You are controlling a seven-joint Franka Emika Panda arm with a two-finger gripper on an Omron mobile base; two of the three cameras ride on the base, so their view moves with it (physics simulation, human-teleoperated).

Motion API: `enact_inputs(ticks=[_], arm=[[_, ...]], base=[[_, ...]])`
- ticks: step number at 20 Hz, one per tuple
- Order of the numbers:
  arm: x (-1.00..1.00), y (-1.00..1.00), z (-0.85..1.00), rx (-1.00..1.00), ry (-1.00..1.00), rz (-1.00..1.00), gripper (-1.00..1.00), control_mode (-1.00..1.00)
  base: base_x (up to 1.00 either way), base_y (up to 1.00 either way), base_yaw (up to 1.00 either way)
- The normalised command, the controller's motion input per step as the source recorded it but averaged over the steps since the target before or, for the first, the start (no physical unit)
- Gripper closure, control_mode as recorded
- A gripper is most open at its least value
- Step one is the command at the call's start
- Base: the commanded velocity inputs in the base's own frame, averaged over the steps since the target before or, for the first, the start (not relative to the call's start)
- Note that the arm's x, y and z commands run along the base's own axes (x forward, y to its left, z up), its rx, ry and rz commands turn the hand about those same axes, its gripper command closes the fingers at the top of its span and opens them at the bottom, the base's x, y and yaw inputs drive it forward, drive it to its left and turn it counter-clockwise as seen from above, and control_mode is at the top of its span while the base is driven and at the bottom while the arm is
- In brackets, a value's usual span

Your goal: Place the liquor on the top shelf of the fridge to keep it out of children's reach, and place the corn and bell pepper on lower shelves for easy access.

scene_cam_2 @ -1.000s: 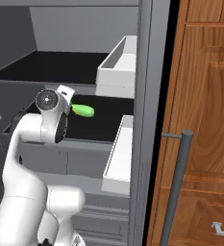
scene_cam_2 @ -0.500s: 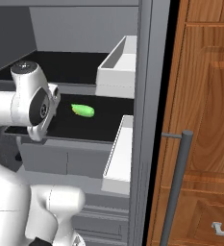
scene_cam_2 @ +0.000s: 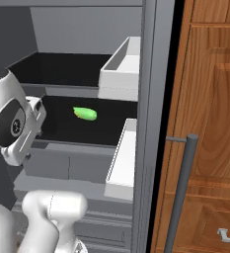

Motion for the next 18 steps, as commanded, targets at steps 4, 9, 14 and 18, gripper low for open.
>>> enact_inputs(ticks=[4, 9, 14, 18], arm=[[-0.58, -0.03, 0.04, 0.0, -0.08, 0.0, -1.0, -1.0], [-0.28, -0.04, 0.23, 0.01, -0.04, 0.0, -1.0, -1.0], [-0.07, 0.0, 0.06, 0.0, 0.0, 0.0, -1.0, 1.0], [0.0, 0.0, 0.0, 0.0, 0.0, 0.0, -1.0, 1.0]], base=[[0.0, 0.0, 0.0], [0.0, 0.0, 0.0], [-0.58, 0.0, 0.06], [-1.0, 0.02, 0.2]])
